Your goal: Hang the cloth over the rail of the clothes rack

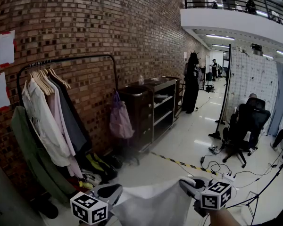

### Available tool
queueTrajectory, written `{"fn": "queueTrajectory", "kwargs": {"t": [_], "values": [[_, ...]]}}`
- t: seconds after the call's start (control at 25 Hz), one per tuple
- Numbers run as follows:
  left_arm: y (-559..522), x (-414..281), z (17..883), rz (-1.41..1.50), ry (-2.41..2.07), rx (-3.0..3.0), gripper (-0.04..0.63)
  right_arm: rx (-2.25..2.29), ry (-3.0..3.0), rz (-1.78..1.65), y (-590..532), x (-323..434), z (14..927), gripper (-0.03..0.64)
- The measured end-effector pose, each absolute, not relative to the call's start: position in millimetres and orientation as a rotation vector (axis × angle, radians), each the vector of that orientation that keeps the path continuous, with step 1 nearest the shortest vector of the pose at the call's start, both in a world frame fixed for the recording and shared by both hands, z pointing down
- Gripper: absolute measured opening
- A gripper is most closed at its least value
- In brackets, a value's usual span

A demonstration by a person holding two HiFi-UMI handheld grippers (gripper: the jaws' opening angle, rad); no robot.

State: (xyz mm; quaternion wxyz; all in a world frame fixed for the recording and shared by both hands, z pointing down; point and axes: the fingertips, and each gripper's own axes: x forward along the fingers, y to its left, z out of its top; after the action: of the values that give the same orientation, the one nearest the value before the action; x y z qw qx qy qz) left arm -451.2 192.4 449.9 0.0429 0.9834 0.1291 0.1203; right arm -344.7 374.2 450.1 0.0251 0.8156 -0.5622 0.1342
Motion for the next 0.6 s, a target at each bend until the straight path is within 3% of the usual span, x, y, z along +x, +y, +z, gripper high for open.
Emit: {"fn": "queueTrajectory", "kwargs": {"t": [0.32, 0.6], "values": [[65.2, -336.0, 408.9, 0.321, 0.347, 3.054, 0.021, 2.512, -1.765, 0.327, 248.1, -224.6, 407.4, 0.029], [-5.0, -274.4, 407.3, 0.343, 0.252, 3.079, 0.021, 2.476, -1.823, 0.315, 175.5, -148.9, 407.4, 0.029]]}}
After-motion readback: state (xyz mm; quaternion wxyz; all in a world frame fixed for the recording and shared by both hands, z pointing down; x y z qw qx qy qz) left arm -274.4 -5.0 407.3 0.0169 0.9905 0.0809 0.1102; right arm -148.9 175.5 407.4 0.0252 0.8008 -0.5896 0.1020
